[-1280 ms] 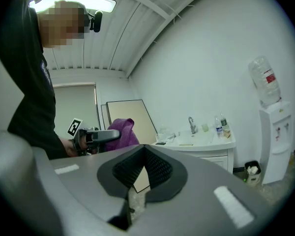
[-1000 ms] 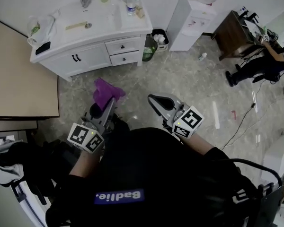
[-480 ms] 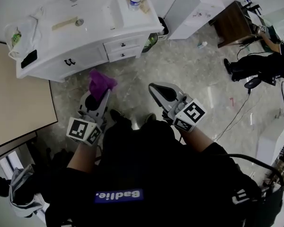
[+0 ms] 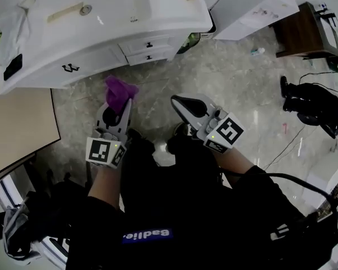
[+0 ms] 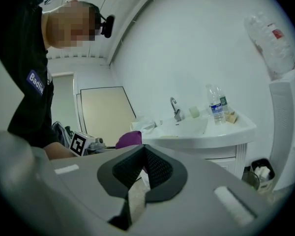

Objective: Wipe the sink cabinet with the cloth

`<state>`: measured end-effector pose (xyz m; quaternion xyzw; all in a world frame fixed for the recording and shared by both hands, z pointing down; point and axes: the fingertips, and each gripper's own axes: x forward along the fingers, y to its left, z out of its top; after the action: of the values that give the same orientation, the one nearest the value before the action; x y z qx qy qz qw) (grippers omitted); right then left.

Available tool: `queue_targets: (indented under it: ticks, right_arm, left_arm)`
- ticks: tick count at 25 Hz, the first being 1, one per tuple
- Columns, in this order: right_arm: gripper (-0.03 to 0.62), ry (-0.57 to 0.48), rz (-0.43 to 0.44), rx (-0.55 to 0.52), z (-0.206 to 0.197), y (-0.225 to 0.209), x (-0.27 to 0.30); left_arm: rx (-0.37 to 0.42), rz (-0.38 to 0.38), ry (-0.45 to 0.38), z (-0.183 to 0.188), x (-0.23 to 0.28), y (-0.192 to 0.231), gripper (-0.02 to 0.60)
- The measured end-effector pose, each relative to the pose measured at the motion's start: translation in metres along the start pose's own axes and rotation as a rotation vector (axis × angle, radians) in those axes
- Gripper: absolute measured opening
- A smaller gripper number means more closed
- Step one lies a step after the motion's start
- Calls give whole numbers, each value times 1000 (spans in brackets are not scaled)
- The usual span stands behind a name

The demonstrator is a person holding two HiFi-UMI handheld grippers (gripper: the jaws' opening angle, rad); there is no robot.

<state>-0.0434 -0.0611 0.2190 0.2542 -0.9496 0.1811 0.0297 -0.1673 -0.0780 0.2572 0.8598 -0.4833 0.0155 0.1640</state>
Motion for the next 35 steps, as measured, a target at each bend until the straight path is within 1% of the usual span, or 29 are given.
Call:
queue_targets:
  ticks: [4, 7, 11, 15, 19, 21, 24, 27, 31, 35]
  right_arm:
    - [-6, -12, 44, -17, -63, -47, 23]
    - [-6, -23, 88, -28, -107, -78, 39]
    - [-6, -48, 135, -76, -165, -119, 62]
    - [-6, -128, 111, -63, -214, -163, 86]
    - [-6, -203, 49, -63, -260, -209, 97]
    - [-6, -214, 18, -75, -279, -229, 98]
    - [-6, -212, -15, -112, -290, -248, 96]
    - [-6, -215, -32, -133, -291, -259, 93]
    - [-6, -217, -57, -114, -298, -280, 82]
    - [-6, -224, -132, -50, -312, -313, 60]
  left_arm:
    - [8, 49, 16, -82, 47, 33, 87]
    - [23, 85, 33, -131, 78, 58, 87]
    - [32, 140, 38, -200, 110, 99, 87]
    - [32, 182, 28, -264, 145, 142, 87]
    - [38, 200, 13, -318, 181, 179, 87]
    - [41, 208, 15, -343, 196, 197, 87]
    - [39, 240, 16, -371, 211, 220, 87]
    - [49, 248, 28, -386, 227, 233, 87]
    - [47, 226, 35, -393, 249, 234, 87]
    - [52, 181, 21, -392, 269, 216, 87]
